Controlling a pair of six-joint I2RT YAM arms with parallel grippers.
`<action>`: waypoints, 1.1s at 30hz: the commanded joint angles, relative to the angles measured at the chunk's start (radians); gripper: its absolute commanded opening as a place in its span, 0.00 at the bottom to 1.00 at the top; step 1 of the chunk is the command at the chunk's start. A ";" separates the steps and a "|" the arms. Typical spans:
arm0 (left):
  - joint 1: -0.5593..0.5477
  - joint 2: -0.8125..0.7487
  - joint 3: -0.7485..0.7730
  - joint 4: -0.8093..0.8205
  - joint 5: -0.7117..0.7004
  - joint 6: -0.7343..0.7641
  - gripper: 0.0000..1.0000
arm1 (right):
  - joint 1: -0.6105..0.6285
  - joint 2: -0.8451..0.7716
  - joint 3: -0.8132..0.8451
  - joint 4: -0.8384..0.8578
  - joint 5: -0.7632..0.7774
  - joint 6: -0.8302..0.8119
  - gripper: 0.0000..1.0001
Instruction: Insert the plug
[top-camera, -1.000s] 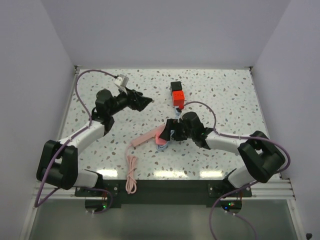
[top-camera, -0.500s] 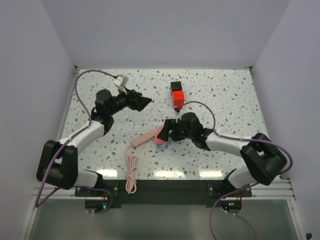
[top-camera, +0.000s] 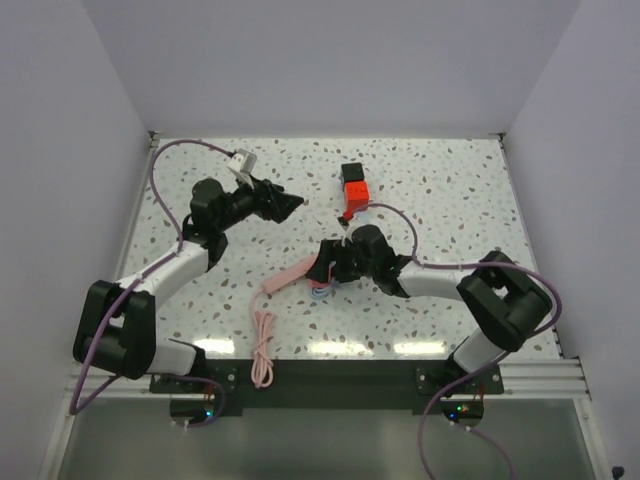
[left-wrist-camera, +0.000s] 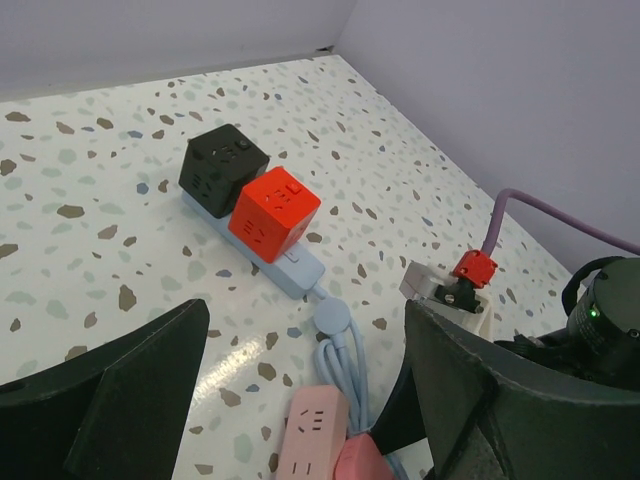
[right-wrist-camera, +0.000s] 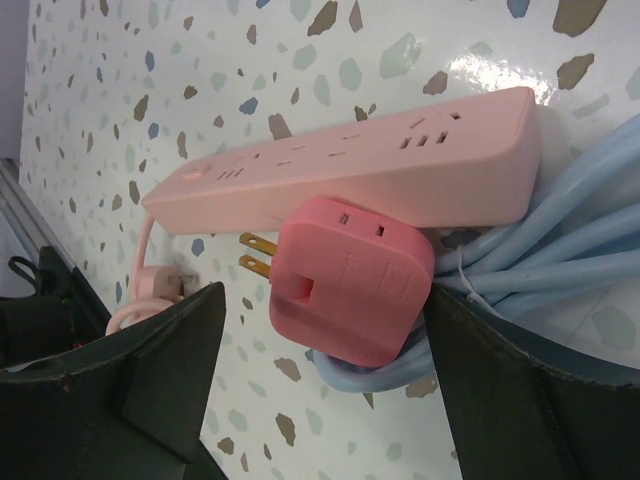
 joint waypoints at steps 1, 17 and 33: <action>0.013 -0.018 0.008 0.007 0.004 0.028 0.85 | 0.006 0.050 0.024 0.018 0.019 -0.009 0.84; 0.022 -0.012 0.004 0.007 -0.003 0.033 0.85 | 0.006 0.124 0.024 0.021 0.046 -0.015 0.19; 0.026 -0.001 0.007 0.004 -0.005 0.048 0.85 | 0.008 -0.149 0.051 -0.108 0.083 -0.170 0.00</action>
